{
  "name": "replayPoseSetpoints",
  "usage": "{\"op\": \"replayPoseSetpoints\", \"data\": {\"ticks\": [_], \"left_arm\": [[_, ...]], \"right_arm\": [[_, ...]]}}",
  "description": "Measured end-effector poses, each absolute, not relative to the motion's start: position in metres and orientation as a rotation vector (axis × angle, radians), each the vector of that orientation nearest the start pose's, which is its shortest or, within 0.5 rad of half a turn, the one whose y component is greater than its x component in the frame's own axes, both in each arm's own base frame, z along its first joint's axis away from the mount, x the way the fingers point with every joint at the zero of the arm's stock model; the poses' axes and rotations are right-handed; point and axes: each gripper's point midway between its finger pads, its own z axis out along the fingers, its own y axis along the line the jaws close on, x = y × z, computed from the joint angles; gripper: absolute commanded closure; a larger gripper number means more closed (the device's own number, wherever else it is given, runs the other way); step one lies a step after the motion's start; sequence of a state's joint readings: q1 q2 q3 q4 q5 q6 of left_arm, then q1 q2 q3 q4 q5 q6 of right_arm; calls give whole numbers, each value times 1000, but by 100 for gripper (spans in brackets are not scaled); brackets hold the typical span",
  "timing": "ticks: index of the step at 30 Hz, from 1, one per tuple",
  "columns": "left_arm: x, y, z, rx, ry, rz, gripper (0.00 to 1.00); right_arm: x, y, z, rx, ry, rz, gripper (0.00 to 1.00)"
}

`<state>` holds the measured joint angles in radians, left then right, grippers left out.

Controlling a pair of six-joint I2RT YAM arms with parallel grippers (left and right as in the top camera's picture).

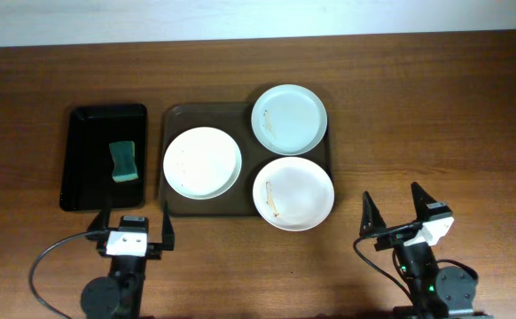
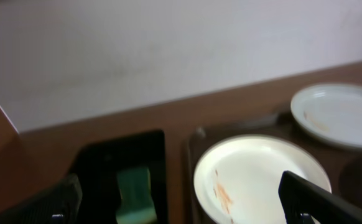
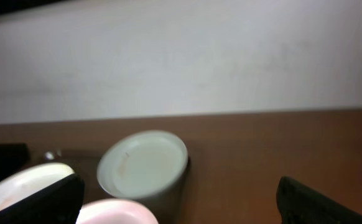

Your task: Clean dirty plates on tray and stack at the side

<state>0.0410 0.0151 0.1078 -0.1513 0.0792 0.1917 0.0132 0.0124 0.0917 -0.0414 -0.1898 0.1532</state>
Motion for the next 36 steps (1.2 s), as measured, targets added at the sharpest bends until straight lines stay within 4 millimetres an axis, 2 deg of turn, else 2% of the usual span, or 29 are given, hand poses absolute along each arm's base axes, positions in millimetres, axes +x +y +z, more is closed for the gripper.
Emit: {"op": "replayPoseSetpoints", "data": {"ticks": [1,2,3,4,6,7,8,10,11,13,15,16,17,18,19,20,21,22,23,24,25,26,27,29,30,33,36], "left_arm": [[235,-4,208,182,1590,118,1],[233,-4,216,182,1593,118,1],[232,-4,233,182,1593,117,1],[231,-4,261,180,1567,120,1],[235,-5,272,189,1625,107,1],[242,-9,283,203,1664,82,1],[247,-11,288,212,1700,61,1],[260,-14,288,224,1829,18,1],[268,-15,289,229,1901,1,1],[280,-16,285,236,2039,-31,1],[294,-19,277,250,2173,-77,1],[306,-21,275,260,2251,-107,1],[313,-22,268,269,2320,-128,1],[320,-20,258,273,2401,-154,1],[331,-17,254,265,2436,-170,1],[345,-13,243,252,2472,-198,1],[348,-11,236,247,2494,-203,1],[353,-9,221,244,2540,-196,1],[357,-6,213,240,2563,-192,1],[360,-5,207,234,2577,-197,1],[361,-2,200,220,2599,-207,1],[361,2,198,203,2606,-210,1],[366,14,196,129,2607,-195,2],[372,53,185,-94,2624,-122,7],[374,65,181,-162,2631,-97,7],[383,73,167,-211,2643,-67,11],[393,77,143,-233,2683,-68,11]], "right_arm": [[233,41,224,-74,1510,299,2],[230,44,236,-90,1508,310,2],[227,46,252,-104,1498,319,2],[225,49,273,-119,1501,334,2],[229,54,296,-136,1565,362,2],[238,61,318,-162,1613,399,2],[246,67,329,-182,1649,431,2],[264,80,342,-226,1745,513,2],[280,90,345,-257,1813,582,2],[306,107,336,-290,1937,681,2],[329,138,326,-364,2014,769,2],[345,170,312,-435,2067,831,2],[351,186,297,-465,2120,863,2],[367,214,278,-519,2168,902,2],[373,231,261,-548,2212,925,2],[382,255,229,-586,2287,944,2],[385,264,217,-602,2312,952,2],[397,290,184,-646,2337,972,2],[401,305,172,-656,2326,1025,5],[402,316,161,-669,2325,1062,12],[402,326,149,-673,2335,1071,14],[401,329,142,-662,2358,1052,16],[403,328,131,-604,2413,984,22],[405,325,107,-454,2517,779,31],[405,326,103,-410,2530,709,34],[408,324,97,-264,2530,524,44],[411,318,69,-209,2571,430,48]]}}
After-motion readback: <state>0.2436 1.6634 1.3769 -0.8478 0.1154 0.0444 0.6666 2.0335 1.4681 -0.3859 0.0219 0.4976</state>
